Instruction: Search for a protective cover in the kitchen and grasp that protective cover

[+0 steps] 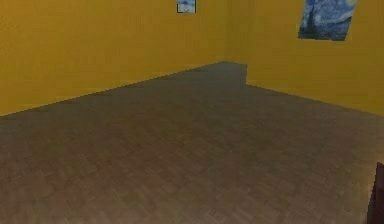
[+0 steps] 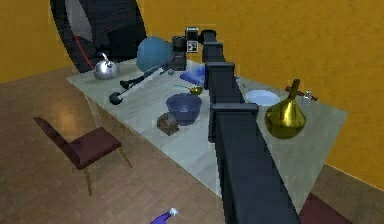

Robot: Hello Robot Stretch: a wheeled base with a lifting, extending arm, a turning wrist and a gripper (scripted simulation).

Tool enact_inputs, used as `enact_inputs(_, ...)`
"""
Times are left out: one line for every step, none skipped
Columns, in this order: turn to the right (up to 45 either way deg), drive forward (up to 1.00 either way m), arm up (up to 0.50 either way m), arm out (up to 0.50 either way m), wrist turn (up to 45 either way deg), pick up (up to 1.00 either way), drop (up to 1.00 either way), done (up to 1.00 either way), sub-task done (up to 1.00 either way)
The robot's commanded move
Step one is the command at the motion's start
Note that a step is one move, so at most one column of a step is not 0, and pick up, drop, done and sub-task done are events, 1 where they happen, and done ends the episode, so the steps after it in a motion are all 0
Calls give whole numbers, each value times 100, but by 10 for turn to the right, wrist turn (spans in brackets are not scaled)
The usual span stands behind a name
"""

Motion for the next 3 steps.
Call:
enact_inputs(0, 0, 0, 0, 450, 0, 0, 0, 0)
enact_inputs(0, 0, 0, 0, 210, 0, 0, 0, 0)
enact_inputs(0, 0, -26, 0, 0, 0, 0, 0, 0)
